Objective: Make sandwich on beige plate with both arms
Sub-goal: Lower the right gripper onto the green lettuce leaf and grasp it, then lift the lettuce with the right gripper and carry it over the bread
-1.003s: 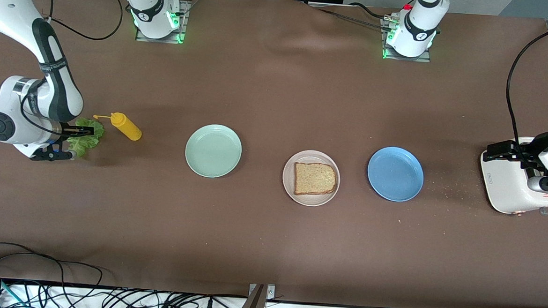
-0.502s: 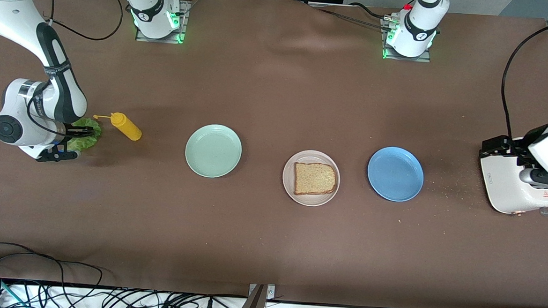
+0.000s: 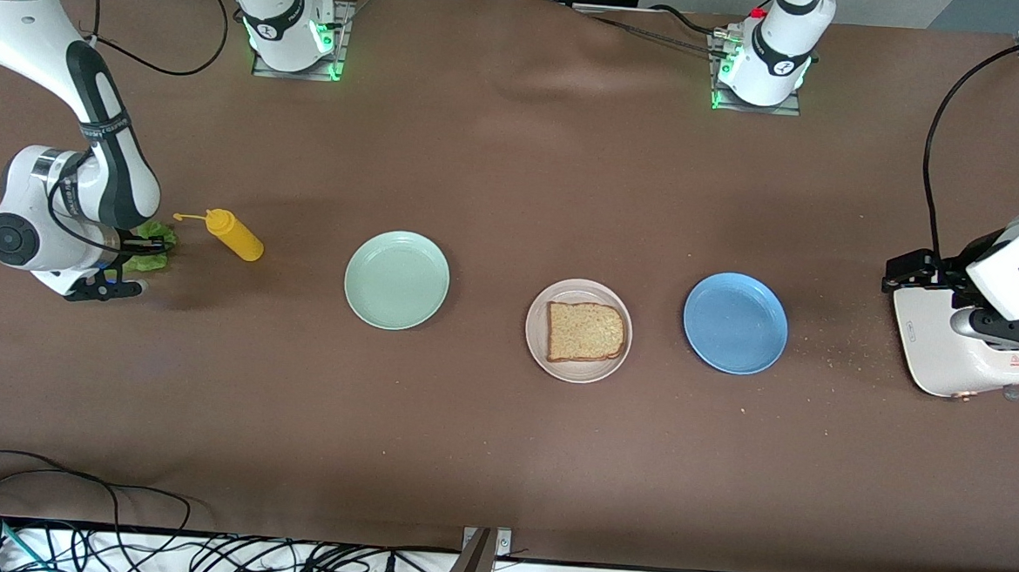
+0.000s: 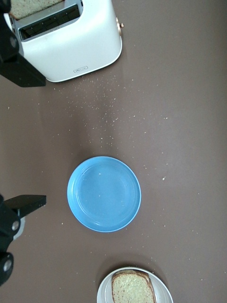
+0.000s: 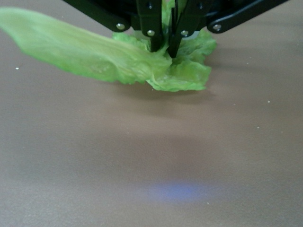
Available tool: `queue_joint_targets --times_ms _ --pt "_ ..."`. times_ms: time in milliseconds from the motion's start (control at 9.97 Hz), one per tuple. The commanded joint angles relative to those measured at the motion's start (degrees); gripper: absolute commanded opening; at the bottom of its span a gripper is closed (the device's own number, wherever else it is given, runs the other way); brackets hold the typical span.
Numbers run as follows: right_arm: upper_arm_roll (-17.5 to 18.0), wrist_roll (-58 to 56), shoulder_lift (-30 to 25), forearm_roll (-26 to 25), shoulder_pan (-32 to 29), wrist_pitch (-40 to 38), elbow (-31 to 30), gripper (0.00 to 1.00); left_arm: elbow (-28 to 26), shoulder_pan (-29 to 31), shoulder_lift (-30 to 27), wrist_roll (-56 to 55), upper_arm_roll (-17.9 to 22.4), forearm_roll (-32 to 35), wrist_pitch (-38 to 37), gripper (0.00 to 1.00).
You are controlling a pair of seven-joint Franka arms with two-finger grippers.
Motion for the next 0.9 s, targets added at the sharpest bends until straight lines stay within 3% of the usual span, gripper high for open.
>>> queue_joint_targets --times_ms 0,201,502,803 --pt "0.52 -1.49 -2.10 -0.68 -0.30 -1.43 2.18 0.00 0.69 0.09 -1.39 0.28 -0.26 1.70 0.21 1.00" --pt "1.05 -4.29 -4.21 -0.68 0.31 -9.22 8.31 0.00 0.88 0.09 -1.30 0.19 -0.26 1.88 0.21 1.00" --pt "7.71 -3.26 -4.84 0.54 0.84 -30.13 24.64 0.00 0.97 0.09 -1.21 0.19 -0.26 1.88 0.21 1.00" --pt "14.30 10.66 -4.84 4.83 4.34 -40.79 32.76 0.00 0.97 -0.09 -1.12 0.19 -0.26 1.88 0.21 1.00"
